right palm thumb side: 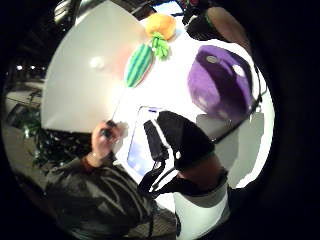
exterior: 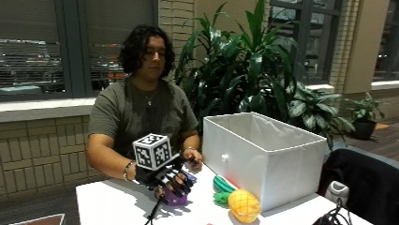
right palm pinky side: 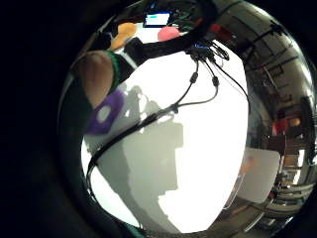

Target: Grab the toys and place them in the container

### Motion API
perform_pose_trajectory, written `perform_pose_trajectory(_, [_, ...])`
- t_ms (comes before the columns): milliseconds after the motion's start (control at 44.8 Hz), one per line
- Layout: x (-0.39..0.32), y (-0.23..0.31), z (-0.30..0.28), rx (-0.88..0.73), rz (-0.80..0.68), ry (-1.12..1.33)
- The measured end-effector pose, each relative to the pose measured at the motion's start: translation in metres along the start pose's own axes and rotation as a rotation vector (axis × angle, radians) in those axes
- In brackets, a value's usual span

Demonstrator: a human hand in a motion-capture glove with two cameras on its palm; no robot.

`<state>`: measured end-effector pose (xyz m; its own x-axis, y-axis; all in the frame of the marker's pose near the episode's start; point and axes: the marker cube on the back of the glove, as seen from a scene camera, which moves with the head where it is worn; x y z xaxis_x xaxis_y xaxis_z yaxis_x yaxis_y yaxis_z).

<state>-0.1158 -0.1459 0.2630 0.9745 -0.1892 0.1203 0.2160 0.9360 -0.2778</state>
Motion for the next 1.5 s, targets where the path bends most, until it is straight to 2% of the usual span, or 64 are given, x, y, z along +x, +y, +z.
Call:
perform_pose_trajectory(134, [-0.001, -0.030, 0.029, 0.123, -0.047, -0.013])
perform_pose_trajectory(290, [-0.006, -0.038, 0.000, 0.269, -0.144, -0.025])
perform_pose_trajectory(402, [-0.047, -0.029, -0.071, 0.352, -0.226, -0.200])
perform_pose_trajectory(536, [-0.129, -0.025, -0.182, 0.490, -0.479, -0.321])
perform_pose_trajectory(648, [-0.183, -0.041, -0.248, 0.606, -0.667, -0.247])
perform_pose_trajectory(692, [-0.201, -0.054, -0.267, 0.627, -0.700, -0.234])
perform_pose_trajectory(760, [-0.241, -0.068, -0.292, 0.580, -0.611, -0.336])
perform_pose_trajectory(871, [-0.284, -0.107, -0.296, 0.540, -0.569, -0.291])
perform_pose_trajectory(1005, [-0.290, -0.155, -0.273, 0.562, -0.515, -0.089])
perform_pose_trajectory(1095, [-0.304, -0.158, -0.263, 0.427, -0.501, -0.257])
perform_pose_trajectory(1162, [-0.303, -0.159, -0.253, 0.303, -0.525, -0.293])
perform_pose_trajectory(1273, [-0.283, -0.161, -0.242, 0.196, -0.555, -0.271])
perform_pose_trajectory(1340, [-0.256, -0.162, -0.234, 0.229, -0.571, -0.225])
perform_pose_trajectory(1407, [-0.209, -0.171, -0.214, 0.339, -0.564, -0.072])
perform_pose_trajectory(1452, [-0.174, -0.183, -0.194, 0.387, -0.467, 0.010])
perform_pose_trajectory(1497, [-0.145, -0.196, -0.173, 0.347, -0.299, -0.055])
